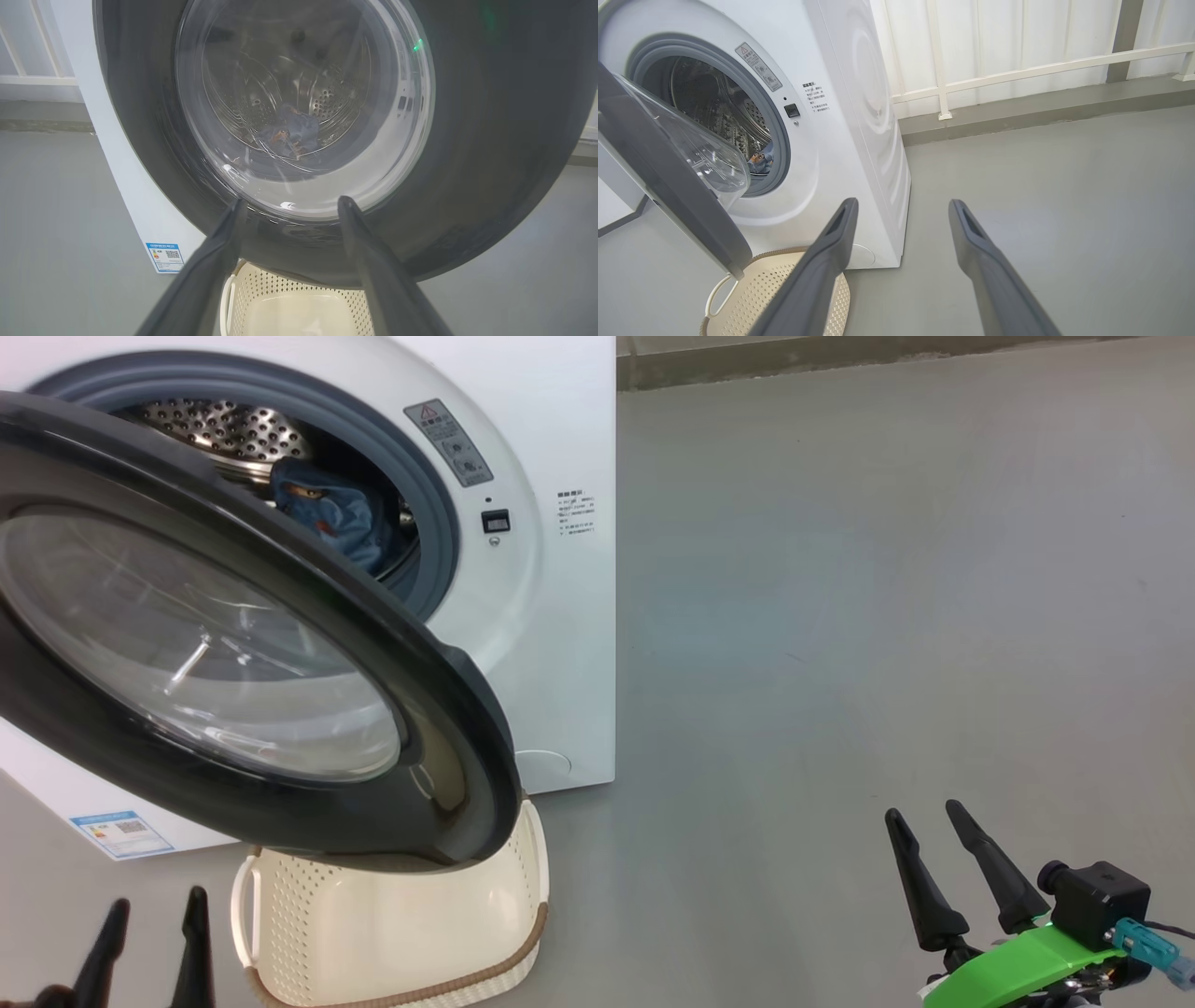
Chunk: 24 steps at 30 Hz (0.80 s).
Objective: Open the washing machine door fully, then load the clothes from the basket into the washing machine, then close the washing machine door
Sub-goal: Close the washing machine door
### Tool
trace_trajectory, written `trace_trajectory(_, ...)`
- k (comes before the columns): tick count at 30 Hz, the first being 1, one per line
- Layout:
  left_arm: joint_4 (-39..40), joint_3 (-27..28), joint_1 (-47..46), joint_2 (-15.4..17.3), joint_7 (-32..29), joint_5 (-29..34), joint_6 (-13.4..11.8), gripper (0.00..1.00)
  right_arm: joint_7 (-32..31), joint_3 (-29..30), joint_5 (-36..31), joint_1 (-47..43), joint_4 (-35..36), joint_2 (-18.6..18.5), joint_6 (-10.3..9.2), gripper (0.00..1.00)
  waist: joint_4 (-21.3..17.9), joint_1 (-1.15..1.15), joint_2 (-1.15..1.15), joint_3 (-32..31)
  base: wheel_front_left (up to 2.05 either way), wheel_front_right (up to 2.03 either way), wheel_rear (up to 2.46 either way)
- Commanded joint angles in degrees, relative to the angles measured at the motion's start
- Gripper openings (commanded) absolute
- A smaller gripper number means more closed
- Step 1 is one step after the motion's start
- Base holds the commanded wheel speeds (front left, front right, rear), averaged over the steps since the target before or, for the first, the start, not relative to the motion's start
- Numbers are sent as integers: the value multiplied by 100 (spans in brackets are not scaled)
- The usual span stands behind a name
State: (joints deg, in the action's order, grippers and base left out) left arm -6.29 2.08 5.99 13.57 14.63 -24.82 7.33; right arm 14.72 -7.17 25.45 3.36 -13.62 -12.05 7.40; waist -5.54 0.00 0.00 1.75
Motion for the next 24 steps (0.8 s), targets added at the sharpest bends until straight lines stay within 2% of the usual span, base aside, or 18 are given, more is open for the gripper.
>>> trace_trajectory(1, 59, 197, -97, 86, 37, 84, 15, 100, 28, -103, 25, 8, 153, -26, 9, 100, -4, 0, 0, 10, 0, 0, 0)
trace_trajectory(10, -166, 181, -46, -18, 37, 145, 15, 100, 28, -91, 25, -26, 145, -12, 9, 100, -9, 0, 0, 24, 0, 0, 0)
trace_trajectory(24, -162, 141, -106, 35, 37, 123, 15, 100, 28, -82, 19, -4, 156, -29, 9, 100, 12, 0, 0, 39, 0, 0, 0)
